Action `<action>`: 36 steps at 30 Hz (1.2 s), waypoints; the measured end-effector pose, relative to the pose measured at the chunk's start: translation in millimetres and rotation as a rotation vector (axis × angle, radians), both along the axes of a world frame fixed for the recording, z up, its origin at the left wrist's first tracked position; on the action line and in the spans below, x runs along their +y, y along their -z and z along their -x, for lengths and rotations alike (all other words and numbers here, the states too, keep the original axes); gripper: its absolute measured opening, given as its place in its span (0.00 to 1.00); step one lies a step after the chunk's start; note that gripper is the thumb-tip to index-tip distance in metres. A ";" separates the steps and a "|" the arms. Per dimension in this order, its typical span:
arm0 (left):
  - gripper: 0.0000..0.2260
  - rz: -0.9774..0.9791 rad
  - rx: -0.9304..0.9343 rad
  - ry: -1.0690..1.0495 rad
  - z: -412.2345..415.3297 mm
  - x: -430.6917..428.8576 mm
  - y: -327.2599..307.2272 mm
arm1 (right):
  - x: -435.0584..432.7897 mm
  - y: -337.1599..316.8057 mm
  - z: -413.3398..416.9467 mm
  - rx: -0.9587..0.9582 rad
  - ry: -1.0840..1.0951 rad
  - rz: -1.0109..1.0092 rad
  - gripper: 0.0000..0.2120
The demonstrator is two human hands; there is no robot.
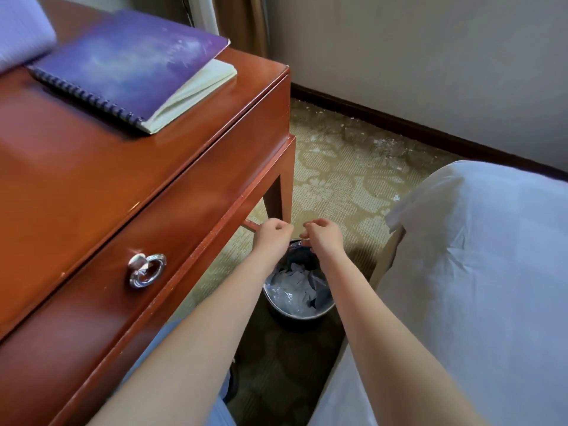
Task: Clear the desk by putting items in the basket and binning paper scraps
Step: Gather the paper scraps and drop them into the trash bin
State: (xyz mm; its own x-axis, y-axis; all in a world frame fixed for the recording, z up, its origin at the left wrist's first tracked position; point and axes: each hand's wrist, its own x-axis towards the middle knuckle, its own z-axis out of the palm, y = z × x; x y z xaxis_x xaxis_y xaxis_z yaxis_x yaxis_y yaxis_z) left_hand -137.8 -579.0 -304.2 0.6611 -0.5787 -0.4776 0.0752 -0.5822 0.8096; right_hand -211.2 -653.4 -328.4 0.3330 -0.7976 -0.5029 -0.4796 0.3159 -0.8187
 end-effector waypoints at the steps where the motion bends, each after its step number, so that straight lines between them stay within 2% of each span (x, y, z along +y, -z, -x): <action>1: 0.06 0.031 -0.031 0.009 3.5 5.4 -11.8 | 3.6 -12.3 1.9 -0.033 0.021 0.014 0.08; 9: 0.03 0.458 -0.242 -0.031 25.0 64.0 -127.4 | 50.5 -128.5 22.5 -0.441 0.127 0.001 0.09; 15: 0.06 0.649 -0.337 -0.178 14.3 127.2 -200.0 | 110.3 -204.1 11.3 -0.640 -0.011 0.095 0.10; 19: 0.07 0.722 -0.391 -0.325 -10.3 171.8 -240.6 | 152.1 -242.8 -19.2 -0.664 -0.139 0.162 0.09; 24: 0.08 0.710 -0.516 -0.491 -46.1 244.6 -272.3 | 212.3 -273.6 -71.3 -0.683 -0.339 0.225 0.09; 29: 0.07 0.589 -0.593 -0.717 -79.9 332.5 -289.6 | 287.1 -297.3 -124.7 -0.707 -0.540 0.107 0.09; 31: 0.05 0.525 -0.626 -0.783 -89.6 366.1 -295.6 | 316.1 -302.5 -146.0 -0.671 -0.626 0.121 0.10; 36: 0.07 0.357 -0.653 -0.958 -117.3 437.9 -297.4 | 381.5 -304.2 -197.3 -0.584 -0.826 0.182 0.09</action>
